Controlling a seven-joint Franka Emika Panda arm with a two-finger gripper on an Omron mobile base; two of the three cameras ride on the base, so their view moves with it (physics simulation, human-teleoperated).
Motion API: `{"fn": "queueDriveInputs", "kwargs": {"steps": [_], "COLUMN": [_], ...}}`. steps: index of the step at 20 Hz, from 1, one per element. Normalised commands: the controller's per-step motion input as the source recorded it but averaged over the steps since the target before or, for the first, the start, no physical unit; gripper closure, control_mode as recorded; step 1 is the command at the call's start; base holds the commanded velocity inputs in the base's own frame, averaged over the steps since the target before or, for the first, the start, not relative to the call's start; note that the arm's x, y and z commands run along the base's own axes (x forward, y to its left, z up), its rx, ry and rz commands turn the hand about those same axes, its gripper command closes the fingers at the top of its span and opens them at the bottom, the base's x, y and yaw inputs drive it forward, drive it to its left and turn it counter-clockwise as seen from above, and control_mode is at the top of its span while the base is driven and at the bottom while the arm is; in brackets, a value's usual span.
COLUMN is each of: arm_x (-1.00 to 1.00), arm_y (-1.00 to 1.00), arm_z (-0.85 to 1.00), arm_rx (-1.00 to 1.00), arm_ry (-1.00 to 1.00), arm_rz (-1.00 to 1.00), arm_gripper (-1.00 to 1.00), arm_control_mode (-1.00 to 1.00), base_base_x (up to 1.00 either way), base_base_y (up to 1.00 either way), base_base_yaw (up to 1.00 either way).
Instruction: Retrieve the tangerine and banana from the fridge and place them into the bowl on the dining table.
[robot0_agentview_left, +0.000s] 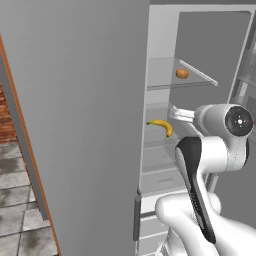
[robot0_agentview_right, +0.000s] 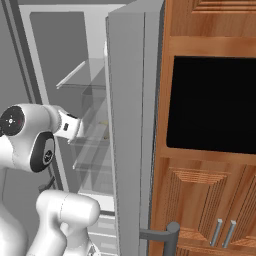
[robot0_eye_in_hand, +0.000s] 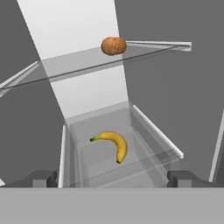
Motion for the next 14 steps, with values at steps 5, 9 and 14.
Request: {"fn": "queueDriveInputs", "kwargs": {"steps": [5,9,14], "arm_x": [0.07,0.14,0.24], "arm_y": [-0.13,-0.18,-0.04], "arm_z": [0.29,0.4,0.35], "arm_rx": [0.0,0.01,0.0], "arm_ry": [0.02,0.0,0.01], "arm_rz": [0.0,0.0,0.0], "arm_gripper": [-1.0,-1.0,-1.0], "arm_control_mode": [-1.0,-1.0,-1.0], "base_base_x": [0.0,0.0,0.0], "base_base_y": [0.0,0.0,0.0], "base_base_yaw": [0.0,0.0,0.0]}}
